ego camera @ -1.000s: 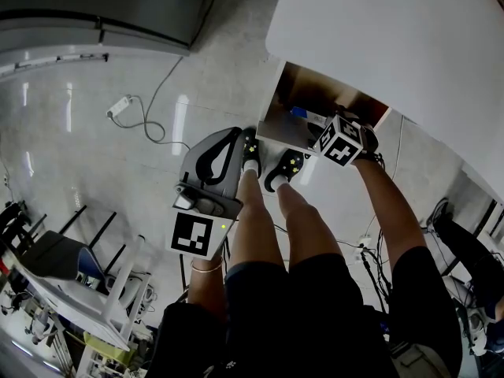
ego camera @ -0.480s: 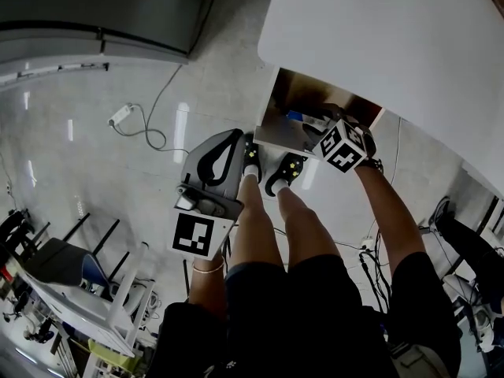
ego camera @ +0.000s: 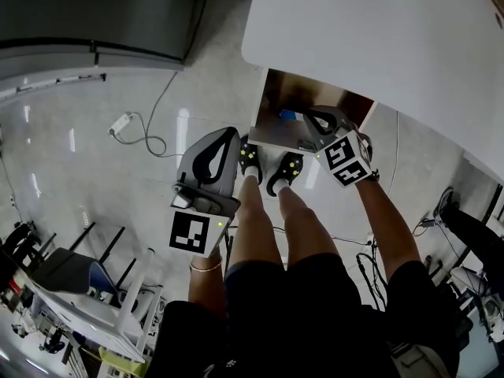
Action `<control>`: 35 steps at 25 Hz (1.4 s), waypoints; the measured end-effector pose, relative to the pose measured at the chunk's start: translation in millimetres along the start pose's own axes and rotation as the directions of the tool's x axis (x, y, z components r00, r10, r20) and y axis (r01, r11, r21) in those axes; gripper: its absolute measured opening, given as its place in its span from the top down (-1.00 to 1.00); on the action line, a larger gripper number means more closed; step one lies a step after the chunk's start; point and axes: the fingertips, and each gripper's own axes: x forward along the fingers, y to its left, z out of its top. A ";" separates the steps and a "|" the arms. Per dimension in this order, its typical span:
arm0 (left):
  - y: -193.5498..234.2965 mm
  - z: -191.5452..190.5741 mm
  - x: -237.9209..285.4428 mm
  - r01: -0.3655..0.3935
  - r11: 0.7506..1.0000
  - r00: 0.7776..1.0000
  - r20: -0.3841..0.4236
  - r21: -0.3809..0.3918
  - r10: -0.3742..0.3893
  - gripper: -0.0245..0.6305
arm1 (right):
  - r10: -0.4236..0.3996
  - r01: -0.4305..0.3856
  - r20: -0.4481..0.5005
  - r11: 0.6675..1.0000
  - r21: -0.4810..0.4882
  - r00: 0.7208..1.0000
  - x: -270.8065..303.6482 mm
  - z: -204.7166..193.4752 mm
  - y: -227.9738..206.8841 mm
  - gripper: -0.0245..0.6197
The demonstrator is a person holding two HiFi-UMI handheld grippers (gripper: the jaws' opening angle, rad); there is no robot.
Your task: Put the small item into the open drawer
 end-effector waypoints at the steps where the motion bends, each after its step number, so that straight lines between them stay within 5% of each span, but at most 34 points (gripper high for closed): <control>1: -0.6 -0.1 0.8 0.002 1.000 1.000 -0.001 0.001 -0.002 0.94 | -0.011 0.011 0.012 1.000 0.010 1.000 -2.9 1.2 -1.2 0.89; 9: -10.6 5.0 4.5 0.024 1.000 1.000 0.006 0.008 -0.024 0.94 | -0.090 0.071 0.110 0.983 0.167 0.990 -31.5 11.1 -10.7 0.89; 17: -23.4 12.4 0.8 0.052 0.998 0.999 0.000 0.021 -0.052 0.94 | -0.163 0.090 0.163 0.919 0.384 0.973 -67.2 16.4 -9.4 0.89; 35: -63.1 61.4 -12.9 0.147 0.987 0.989 0.014 0.069 -0.148 0.94 | -0.389 0.158 0.284 0.789 0.594 0.876 -181.4 53.7 -16.3 0.89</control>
